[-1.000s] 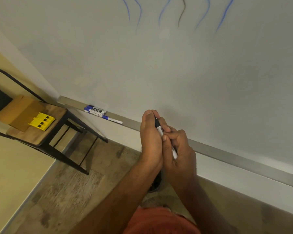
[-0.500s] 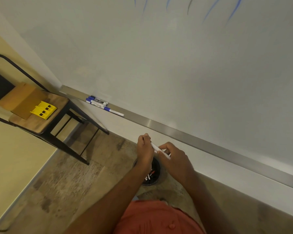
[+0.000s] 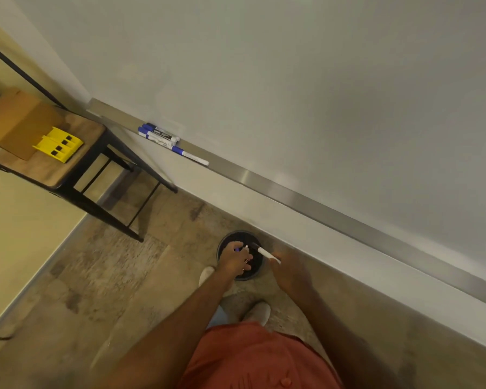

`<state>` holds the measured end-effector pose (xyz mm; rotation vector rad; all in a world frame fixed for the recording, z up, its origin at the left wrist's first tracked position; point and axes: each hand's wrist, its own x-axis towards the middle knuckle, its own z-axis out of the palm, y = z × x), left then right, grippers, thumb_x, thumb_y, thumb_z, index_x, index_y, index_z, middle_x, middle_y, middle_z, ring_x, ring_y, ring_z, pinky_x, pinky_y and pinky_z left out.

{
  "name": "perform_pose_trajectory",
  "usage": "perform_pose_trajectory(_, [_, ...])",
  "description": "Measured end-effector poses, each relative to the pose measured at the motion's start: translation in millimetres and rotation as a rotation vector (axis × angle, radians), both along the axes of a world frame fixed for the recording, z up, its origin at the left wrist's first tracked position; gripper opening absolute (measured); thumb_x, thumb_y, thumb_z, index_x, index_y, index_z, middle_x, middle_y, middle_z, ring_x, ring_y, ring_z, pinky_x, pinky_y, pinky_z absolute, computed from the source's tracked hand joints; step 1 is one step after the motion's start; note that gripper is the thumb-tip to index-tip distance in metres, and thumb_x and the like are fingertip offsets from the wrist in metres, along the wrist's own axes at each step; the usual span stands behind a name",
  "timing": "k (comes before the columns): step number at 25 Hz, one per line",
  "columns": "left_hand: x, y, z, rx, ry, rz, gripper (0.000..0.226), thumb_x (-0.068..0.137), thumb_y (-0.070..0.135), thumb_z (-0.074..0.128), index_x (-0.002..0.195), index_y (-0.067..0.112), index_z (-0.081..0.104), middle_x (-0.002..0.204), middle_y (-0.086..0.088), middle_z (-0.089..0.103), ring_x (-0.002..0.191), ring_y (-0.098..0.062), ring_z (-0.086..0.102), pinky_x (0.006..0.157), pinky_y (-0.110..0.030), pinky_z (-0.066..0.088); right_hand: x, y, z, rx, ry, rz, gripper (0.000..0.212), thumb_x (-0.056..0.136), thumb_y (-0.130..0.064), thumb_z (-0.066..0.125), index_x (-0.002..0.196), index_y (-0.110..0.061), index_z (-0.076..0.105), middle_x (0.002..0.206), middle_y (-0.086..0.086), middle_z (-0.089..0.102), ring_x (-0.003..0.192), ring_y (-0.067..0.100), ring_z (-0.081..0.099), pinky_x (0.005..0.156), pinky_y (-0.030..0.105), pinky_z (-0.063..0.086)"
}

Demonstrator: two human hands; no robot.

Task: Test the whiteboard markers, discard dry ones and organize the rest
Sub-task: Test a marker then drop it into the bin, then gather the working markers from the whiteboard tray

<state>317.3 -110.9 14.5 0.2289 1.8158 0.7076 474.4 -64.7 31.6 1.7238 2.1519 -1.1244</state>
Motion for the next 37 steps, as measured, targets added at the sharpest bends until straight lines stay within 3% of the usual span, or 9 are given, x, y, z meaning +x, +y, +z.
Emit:
perform_pose_trajectory(4, [-9,-6,-29,-0.057,0.109,-0.155,0.022,0.103,0.017,0.049,0.115,0.005,0.064,0.112,-0.017,0.07,0.091,-0.028,0.066,0.084,-0.046,0.059,-18,6,-56,-0.199,0.053,-0.111,0.027,0.107,-0.023,0.044,0.111,-0.014,0.069,0.103,0.009,0.069,0.098,0.024,0.066,0.073,0.028,0.045])
perform_pose_trajectory(6, [-16,-13,-41,-0.071,0.199,-0.319,0.027,0.103,0.02,0.048,0.117,0.006,0.066,0.117,-0.016,0.069,0.106,-0.033,0.065,0.094,-0.043,0.052,-27,5,-84,-0.276,0.066,-0.154,0.038,0.108,-0.023,0.044,0.142,-0.009,0.054,0.141,0.016,0.058,0.123,0.028,0.058,0.096,0.034,0.046])
perform_pose_trajectory(8, [-23,-18,-50,-0.065,0.243,-0.416,0.029,0.104,0.017,0.047,0.12,0.002,0.066,0.123,-0.017,0.067,0.116,-0.034,0.061,0.094,-0.037,0.044,-30,-1,-101,-0.317,0.026,-0.089,0.048,0.108,-0.019,0.044,0.153,-0.005,0.038,0.154,0.016,0.044,0.138,0.031,0.047,0.111,0.036,0.038])
perform_pose_trajectory(13, [-46,-31,-64,-0.03,0.259,-0.425,0.029,0.103,0.016,0.048,0.121,0.003,0.066,0.123,-0.017,0.067,0.115,-0.033,0.061,0.093,-0.035,0.045,-35,-16,-124,-0.288,-0.038,0.073,0.019,0.102,-0.006,0.048,0.1,-0.01,0.067,0.1,0.013,0.064,0.091,0.019,0.058,0.084,0.036,0.051])
perform_pose_trajectory(19, [-92,-22,-57,0.006,0.29,-0.379,0.03,0.104,0.019,0.048,0.126,0.012,0.066,0.127,-0.009,0.068,0.117,-0.026,0.062,0.088,-0.025,0.041,-84,0,-105,-0.191,0.094,-0.05,0.021,0.096,-0.008,0.051,0.085,-0.015,0.068,0.082,0.002,0.065,0.073,0.014,0.061,0.066,0.028,0.042])
perform_pose_trajectory(22, [-125,-2,-43,0.08,0.312,-0.373,0.03,0.103,0.019,0.047,0.125,0.012,0.068,0.126,-0.01,0.068,0.119,-0.027,0.062,0.097,-0.031,0.045,-125,22,-69,-0.097,0.181,-0.14,0.023,0.1,-0.007,0.05,0.106,-0.007,0.073,0.099,0.005,0.068,0.092,0.02,0.064,0.075,0.025,0.043])
perform_pose_trajectory(27, [-213,40,-9,0.287,0.468,-0.322,0.025,0.104,0.016,0.049,0.123,0.012,0.065,0.119,0.0,0.06,0.11,-0.015,0.056,0.095,-0.03,0.045,-206,57,-24,0.082,0.343,-0.257,0.022,0.105,-0.02,0.047,0.118,-0.02,0.065,0.116,-0.006,0.062,0.105,0.009,0.06,0.087,0.021,0.046])
perform_pose_trajectory(33, [-334,89,10,0.401,0.708,-0.369,0.025,0.103,0.022,0.054,0.128,0.022,0.059,0.132,0.001,0.058,0.122,-0.014,0.054,0.099,-0.022,0.04,-323,109,4,0.373,0.439,-0.076,0.025,0.103,-0.02,0.054,0.128,-0.022,0.059,0.128,-0.005,0.061,0.113,0.008,0.058,0.09,0.022,0.051])
perform_pose_trajectory(37, [-392,126,16,0.364,0.87,-0.431,0.038,0.103,0.026,0.055,0.14,0.018,0.052,0.147,-0.005,0.051,0.135,-0.023,0.047,0.112,-0.036,0.039,-370,141,-18,0.571,0.324,0.063,0.028,0.1,-0.014,0.06,0.127,-0.016,0.06,0.127,0.003,0.064,0.114,0.019,0.058,0.091,0.031,0.052])
